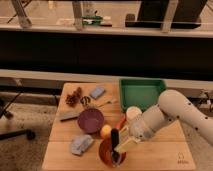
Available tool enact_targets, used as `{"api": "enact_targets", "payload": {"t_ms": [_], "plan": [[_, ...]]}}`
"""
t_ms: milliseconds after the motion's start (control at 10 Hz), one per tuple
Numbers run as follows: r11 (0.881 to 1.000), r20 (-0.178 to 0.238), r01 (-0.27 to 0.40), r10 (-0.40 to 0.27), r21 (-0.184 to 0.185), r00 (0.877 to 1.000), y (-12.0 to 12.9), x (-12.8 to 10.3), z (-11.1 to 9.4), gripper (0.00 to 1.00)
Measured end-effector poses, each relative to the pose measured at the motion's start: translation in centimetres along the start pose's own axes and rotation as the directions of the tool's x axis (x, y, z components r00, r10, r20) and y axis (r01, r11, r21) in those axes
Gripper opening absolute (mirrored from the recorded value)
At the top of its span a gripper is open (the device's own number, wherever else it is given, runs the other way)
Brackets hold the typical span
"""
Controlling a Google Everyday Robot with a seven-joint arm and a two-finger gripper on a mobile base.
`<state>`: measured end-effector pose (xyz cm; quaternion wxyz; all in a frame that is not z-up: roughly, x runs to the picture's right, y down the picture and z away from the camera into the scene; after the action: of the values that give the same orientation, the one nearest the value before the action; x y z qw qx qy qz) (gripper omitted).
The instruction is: Wipe red bowl with brush
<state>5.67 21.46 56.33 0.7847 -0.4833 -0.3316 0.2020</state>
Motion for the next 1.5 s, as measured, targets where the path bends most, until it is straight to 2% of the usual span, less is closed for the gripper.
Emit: {"api": "enact_targets", "payload": {"t_ms": [300,700,1000,1500], "plan": [[1.000,0.010,-0.012,0.012,-0.019,1.000,-0.6,0.3,0.6,0.00],[0.997,0.035,-0.029,0.031,-0.067,0.999,-1.3,0.0,1.6,0.00],[0.997,0.041,-0.030,0.033,-0.076,0.999,-1.8,-0.6,1.8,0.00],[0.997,0.050,-0.037,0.041,-0.069,0.998,-3.4,-1.6,1.8,0.00]]}}
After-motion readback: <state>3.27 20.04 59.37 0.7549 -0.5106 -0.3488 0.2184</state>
